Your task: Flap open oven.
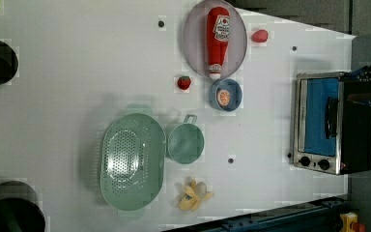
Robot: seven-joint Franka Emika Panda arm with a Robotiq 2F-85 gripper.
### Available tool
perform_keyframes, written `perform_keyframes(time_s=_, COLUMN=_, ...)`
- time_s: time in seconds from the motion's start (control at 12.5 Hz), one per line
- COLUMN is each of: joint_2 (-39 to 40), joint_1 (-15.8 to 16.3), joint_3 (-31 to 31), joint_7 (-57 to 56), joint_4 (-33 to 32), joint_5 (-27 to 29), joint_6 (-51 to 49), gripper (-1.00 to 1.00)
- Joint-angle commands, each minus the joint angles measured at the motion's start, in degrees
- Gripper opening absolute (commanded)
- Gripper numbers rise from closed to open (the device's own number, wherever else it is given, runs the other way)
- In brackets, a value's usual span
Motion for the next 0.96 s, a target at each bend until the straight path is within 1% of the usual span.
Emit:
perform_keyframes(time_s=0.08, joint_2=-16.4, joint_1=-1.7, joint_3=-0.8, joint_7=-3.8, joint_4=-6.9, joint_5=-2.2, joint_6=-11.8, gripper=0.59)
perform_keyframes(time_s=0.24, joint_2=-16.4, joint_1=-1.7, joint_3=-0.8, joint_7=-3.8, joint_4=-6.9, joint_5=-2.2, joint_6=-11.8, gripper=0.99)
perform_keyframes(time_s=0.48, joint_2=-16.4, joint_1=-1.7, joint_3=-0.8, joint_7=-3.8, joint_4=-6.9, joint_5=-2.2, joint_6=-11.7, gripper=1.00)
perform_keyframes(time_s=0.56, joint_2=-16.4, joint_1=-1.7, joint_3=-0.8, joint_7=-3.8, joint_4=-6.9, joint_5=-2.2, joint_6=-11.7, gripper=0.89)
perform_keyframes(time_s=0.72, joint_2=-16.4, joint_1=-1.7, joint_3=-0.8, joint_7=-3.8, joint_4=-6.9, joint_5=-2.2, joint_6=-11.8, gripper=0.38)
perform_keyframes(time_s=0.96, joint_2=-16.4, joint_1=-1.8, joint_3=-1.0, joint_7=-3.9, joint_4=-7.5, joint_5=-2.2, joint_6=-11.7, gripper=-0.32)
